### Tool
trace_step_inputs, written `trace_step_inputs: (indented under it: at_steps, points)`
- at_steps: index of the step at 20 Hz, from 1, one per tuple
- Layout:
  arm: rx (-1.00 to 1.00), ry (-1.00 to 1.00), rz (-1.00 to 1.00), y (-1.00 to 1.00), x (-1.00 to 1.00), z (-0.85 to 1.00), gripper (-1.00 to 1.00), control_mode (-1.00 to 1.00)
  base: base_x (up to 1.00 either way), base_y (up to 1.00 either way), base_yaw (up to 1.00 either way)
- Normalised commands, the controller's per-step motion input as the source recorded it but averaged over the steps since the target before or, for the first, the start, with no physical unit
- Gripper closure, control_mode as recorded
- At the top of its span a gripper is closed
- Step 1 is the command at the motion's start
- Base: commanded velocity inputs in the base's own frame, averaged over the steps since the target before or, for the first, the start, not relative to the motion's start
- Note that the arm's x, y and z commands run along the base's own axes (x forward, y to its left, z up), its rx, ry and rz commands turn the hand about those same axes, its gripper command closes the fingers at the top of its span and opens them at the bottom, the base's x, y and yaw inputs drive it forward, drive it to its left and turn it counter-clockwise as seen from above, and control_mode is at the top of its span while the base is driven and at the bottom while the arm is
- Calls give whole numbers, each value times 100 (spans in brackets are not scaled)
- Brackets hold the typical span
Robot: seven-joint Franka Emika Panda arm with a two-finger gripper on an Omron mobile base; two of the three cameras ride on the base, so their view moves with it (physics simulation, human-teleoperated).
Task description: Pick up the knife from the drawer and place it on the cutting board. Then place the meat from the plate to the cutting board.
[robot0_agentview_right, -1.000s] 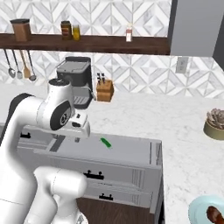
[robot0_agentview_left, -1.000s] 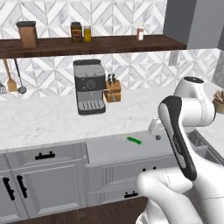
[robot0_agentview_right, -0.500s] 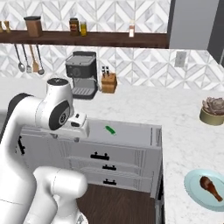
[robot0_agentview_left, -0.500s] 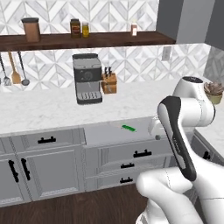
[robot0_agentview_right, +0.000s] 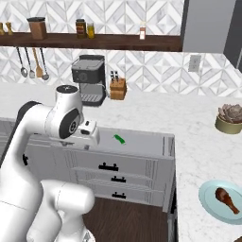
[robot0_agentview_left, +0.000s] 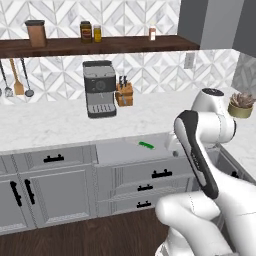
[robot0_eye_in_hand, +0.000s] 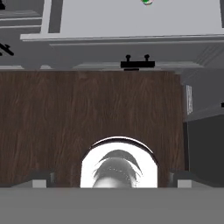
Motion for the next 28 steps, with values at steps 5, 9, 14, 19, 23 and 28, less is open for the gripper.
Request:
trace_step_inputs:
  at_steps: [5,9,14,19,23,28]
  points:
    - [0,0,0,0,100,-29,-100,-100,0,0,0]
    - [0,1,0,0,87,-46,-100,-100,0,0,0]
    - [0,4,0,-14,46,-56,-100,-100,0,0,0]
    - [0,14,0,-14,32,-36,-100,-100,0,0,0]
    - [0,1,0,-9,21,-24,-100,-100,0,0,0]
    - [0,-1,0,0,60,-29,-100,-100,0,0,0]
